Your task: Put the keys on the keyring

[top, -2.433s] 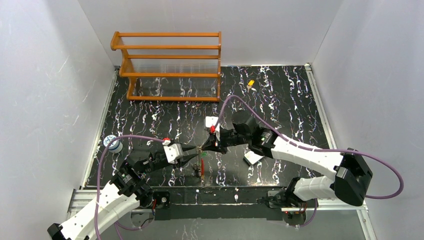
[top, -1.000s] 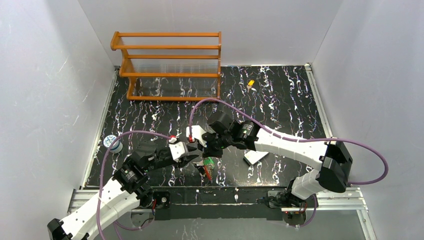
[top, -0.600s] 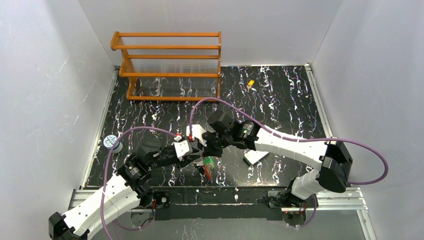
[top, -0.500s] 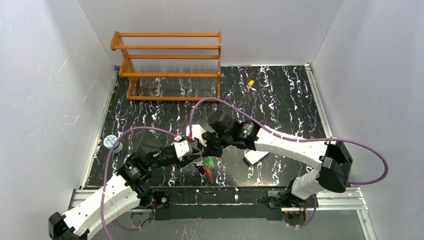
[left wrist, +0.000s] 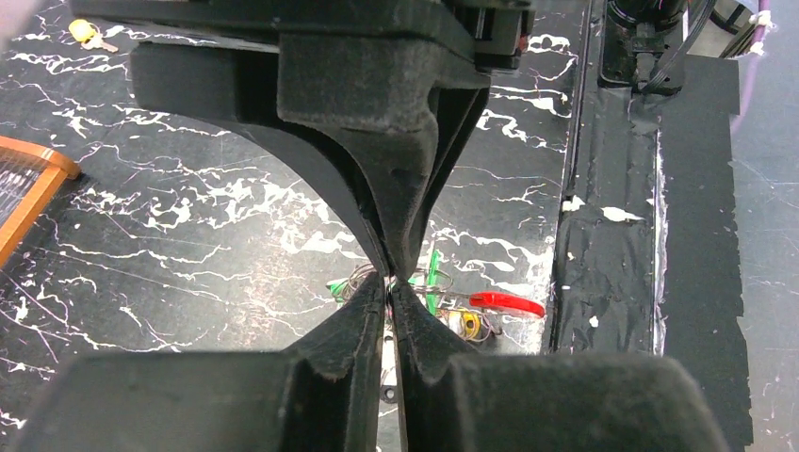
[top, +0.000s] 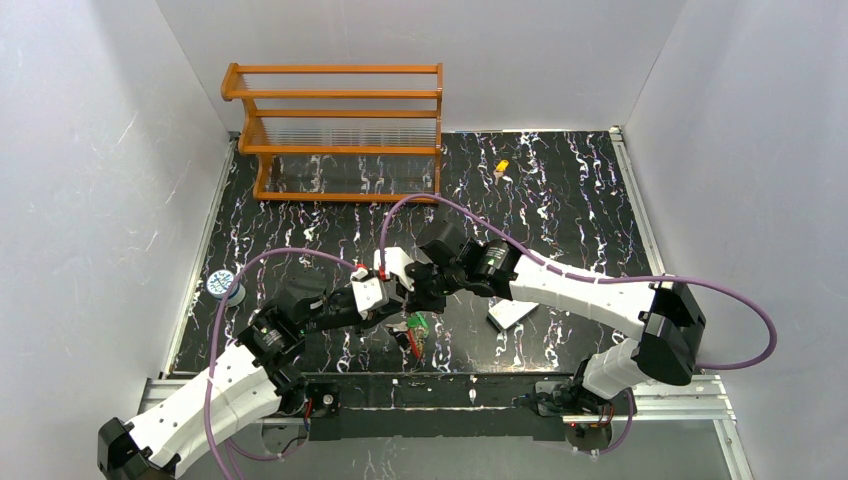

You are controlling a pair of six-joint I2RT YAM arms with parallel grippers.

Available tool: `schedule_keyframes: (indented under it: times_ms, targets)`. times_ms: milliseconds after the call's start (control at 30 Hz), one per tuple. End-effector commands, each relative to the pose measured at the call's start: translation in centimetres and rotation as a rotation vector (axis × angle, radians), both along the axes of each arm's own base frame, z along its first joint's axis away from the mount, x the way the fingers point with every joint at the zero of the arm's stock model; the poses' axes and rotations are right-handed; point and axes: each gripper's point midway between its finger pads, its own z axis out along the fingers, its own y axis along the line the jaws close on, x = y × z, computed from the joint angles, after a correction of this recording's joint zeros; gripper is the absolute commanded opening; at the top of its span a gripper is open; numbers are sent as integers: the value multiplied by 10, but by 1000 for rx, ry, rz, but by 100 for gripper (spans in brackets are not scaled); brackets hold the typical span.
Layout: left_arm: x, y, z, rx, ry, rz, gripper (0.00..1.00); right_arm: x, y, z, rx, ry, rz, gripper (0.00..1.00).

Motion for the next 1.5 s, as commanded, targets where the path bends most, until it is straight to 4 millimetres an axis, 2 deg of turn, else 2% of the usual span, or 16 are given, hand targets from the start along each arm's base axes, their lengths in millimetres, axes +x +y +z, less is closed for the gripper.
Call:
schedule_keyframes:
  times_ms: [0,133,367,500,667,800,1033,1267,1467]
  targets:
    - [-2,3,-10,49,39,2,10,-4,16,38,137,-48,37,1]
    - [-2,2,-14,63,52,1,17,-4,16,40,144,-54,35,1]
    - [-3,2,-13,65,49,-4,18,-3,16,42,157,-60,32,1]
    - [-1,7,0,36,-3,17,20,-1,15,41,164,-71,19,1]
    - [1,16,29,-71,-124,72,26,1,13,37,165,-79,5,1]
    - [0,17,33,-98,-143,77,31,1,13,41,173,-83,0,1]
    - [-2,10,19,-44,-84,36,30,2,13,47,188,-90,-11,1]
    - [-2,9,14,-24,-66,23,18,-1,14,51,199,-81,0,1]
    - [-2,8,11,-13,-53,25,15,-5,16,50,209,-59,19,1]
